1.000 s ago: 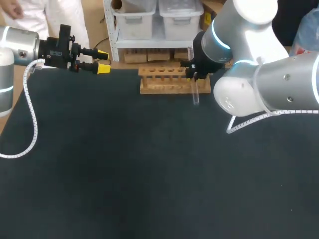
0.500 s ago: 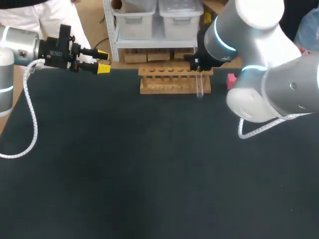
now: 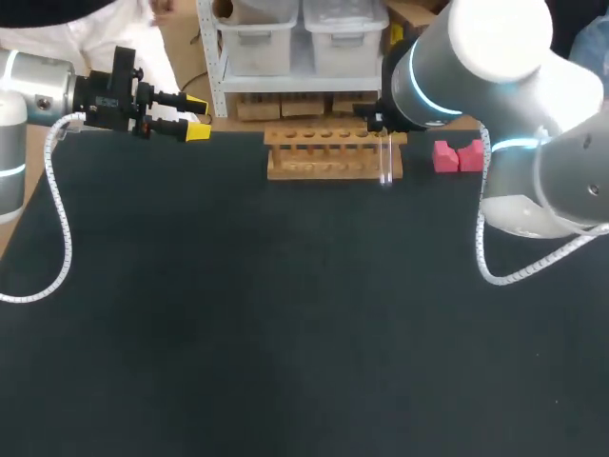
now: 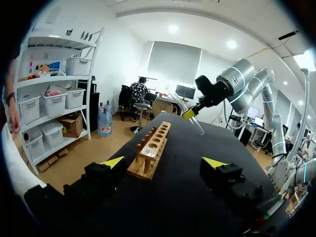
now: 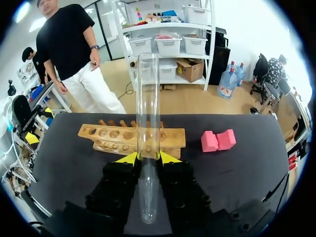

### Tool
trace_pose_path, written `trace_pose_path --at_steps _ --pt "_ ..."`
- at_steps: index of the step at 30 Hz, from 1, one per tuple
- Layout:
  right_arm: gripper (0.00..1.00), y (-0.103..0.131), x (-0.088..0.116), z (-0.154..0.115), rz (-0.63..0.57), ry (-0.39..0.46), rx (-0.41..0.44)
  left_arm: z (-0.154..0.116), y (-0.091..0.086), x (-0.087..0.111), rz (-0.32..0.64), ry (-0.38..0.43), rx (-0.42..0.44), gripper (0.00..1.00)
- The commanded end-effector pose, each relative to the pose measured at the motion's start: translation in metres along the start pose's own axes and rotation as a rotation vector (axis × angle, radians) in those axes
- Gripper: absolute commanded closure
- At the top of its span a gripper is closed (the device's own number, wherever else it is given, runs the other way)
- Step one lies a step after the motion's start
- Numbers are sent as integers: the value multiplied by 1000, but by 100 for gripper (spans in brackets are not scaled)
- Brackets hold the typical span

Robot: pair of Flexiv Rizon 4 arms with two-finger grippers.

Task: Grasp the test tube, adjust it, and insert it.

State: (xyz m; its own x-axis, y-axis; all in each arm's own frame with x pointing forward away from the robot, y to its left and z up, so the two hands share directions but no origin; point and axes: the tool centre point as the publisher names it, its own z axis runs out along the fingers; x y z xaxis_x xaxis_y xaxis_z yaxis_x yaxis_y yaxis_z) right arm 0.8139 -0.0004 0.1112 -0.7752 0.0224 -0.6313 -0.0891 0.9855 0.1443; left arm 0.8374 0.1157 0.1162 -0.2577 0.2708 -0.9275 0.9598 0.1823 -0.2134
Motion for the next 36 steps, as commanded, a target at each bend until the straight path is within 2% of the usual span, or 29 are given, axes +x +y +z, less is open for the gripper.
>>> trace_pose_path --at_steps 1,5,36 --pt "100 -1 4 -5 -5 -165 -16 0 0 1 2 -2 1 0" --pt "100 2 3 -7 -36 -159 -51 0 0 1 2 -2 1 0" --pt "100 2 3 -7 -36 -156 -49 0 0 1 2 -2 1 0"
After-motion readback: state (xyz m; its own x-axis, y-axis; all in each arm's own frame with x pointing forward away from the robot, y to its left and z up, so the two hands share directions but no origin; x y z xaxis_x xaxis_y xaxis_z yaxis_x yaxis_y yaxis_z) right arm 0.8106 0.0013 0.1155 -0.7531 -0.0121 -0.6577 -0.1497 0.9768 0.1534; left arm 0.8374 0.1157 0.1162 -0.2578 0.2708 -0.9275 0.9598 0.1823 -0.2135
